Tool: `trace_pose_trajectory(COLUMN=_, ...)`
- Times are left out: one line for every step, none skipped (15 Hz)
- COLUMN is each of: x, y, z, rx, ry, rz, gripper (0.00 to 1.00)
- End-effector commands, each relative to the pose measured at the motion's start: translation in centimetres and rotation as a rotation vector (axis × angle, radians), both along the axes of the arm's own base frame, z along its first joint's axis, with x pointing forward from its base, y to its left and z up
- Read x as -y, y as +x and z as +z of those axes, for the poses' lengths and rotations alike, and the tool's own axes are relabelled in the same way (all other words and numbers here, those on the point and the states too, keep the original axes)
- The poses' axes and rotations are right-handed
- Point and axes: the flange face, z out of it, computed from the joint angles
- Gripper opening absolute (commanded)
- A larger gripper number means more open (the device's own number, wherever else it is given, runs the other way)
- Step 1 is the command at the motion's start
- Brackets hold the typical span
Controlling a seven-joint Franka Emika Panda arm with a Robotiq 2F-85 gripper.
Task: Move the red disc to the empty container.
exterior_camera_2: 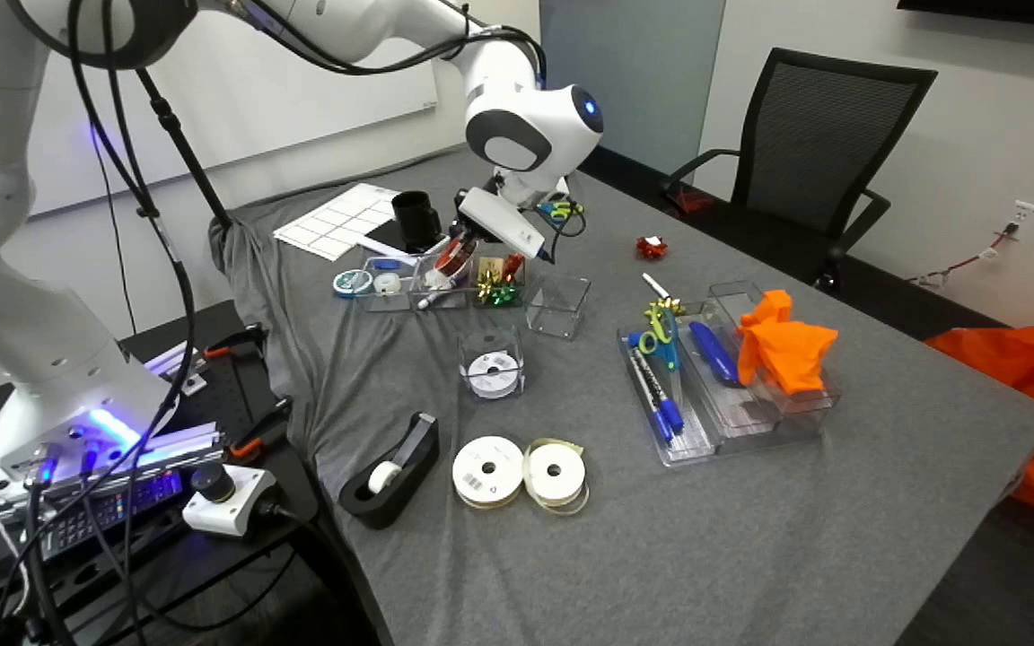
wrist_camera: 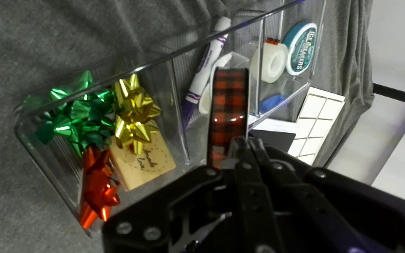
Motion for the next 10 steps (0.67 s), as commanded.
trace_pose_trajectory(x=0.2, y=-1.3, z=4.5, rx=0.040, ry=0.028, rz=0.011, gripper=0.00)
trace_pose_trajectory(x=0.4, y=-1.3, z=5.7, rx=0.056, ry=0.015, rz=0.013, gripper=0.00)
trace_pose_trajectory(x=0.6, y=-1.4, z=6.7, rx=0.076, ry=0.007, rz=0.013, gripper=0.00)
trace_pose_trajectory(x=0.9, y=-1.4, z=7.8, rx=0.103, ry=-0.011, rz=0.013, gripper=0.00)
trace_pose_trajectory(x=1.2, y=-1.5, z=8.8, rx=0.118, ry=-0.033, rz=0.013, gripper=0.00)
trace_pose_trajectory(x=1.8, y=-1.4, z=9.9, rx=0.140, ry=-0.063, rz=0.006, gripper=0.00)
trace_pose_trajectory(x=2.5, y=-1.4, z=10.8, rx=0.152, ry=-0.094, rz=-0.006, gripper=0.00)
trace_pose_trajectory(x=3.2, y=-1.4, z=11.8, rx=0.158, ry=-0.130, rz=-0.024, gripper=0.00)
trace_pose_trajectory(x=4.0, y=-1.4, z=12.7, rx=0.161, ry=-0.162, rz=-0.037, gripper=0.00)
trace_pose_trajectory(x=4.9, y=-1.2, z=13.7, rx=0.181, ry=-0.194, rz=-0.057, gripper=0.00)
